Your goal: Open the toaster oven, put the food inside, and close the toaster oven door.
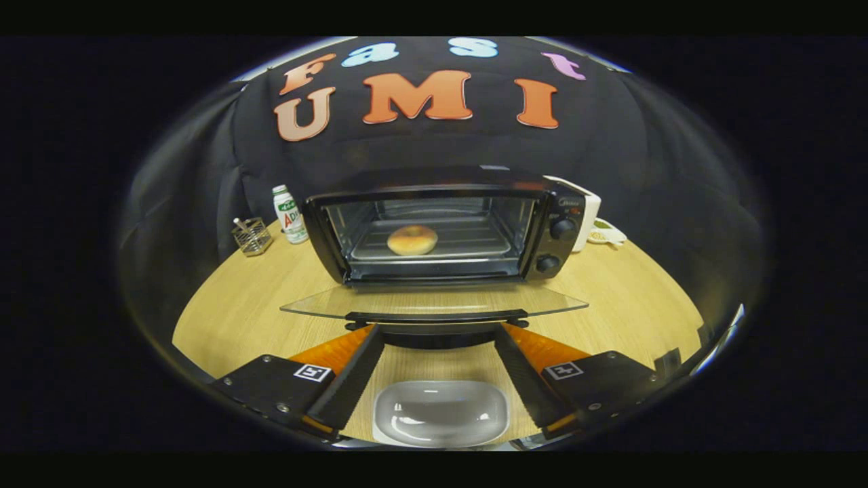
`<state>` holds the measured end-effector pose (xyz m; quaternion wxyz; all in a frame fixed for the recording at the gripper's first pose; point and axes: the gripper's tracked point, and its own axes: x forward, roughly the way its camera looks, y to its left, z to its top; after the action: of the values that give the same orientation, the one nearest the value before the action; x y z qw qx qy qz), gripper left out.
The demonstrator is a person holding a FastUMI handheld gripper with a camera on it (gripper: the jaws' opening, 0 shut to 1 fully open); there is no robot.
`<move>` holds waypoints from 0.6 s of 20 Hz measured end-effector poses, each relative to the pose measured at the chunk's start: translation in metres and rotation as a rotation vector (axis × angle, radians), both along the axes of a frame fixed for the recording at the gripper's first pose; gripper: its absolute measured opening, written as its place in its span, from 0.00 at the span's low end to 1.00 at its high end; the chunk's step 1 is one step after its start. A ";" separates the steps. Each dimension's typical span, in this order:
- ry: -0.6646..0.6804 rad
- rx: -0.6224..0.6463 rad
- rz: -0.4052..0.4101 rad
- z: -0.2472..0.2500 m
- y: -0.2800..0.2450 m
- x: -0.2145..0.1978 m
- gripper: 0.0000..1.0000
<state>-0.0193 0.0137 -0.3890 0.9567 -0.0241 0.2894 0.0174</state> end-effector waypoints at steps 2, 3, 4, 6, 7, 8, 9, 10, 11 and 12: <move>-0.044 0.016 0.002 0.018 0.001 0.014 0.99; -0.049 0.025 0.001 0.024 0.002 0.021 1.00; -0.058 0.038 -0.005 0.028 0.002 0.026 1.00; -0.083 0.048 -0.014 0.038 0.003 0.039 1.00; -0.096 0.045 -0.017 0.042 0.004 0.045 1.00; -0.106 0.045 -0.017 0.045 0.004 0.050 1.00; -0.111 0.048 -0.016 0.048 0.006 0.055 1.00; -0.109 0.051 -0.016 0.048 0.007 0.057 1.00; -0.112 0.052 -0.017 0.049 0.008 0.060 1.00; -0.118 0.055 -0.016 0.052 0.009 0.061 1.00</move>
<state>0.0420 0.0224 -0.3371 0.9726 0.0034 0.2319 0.0162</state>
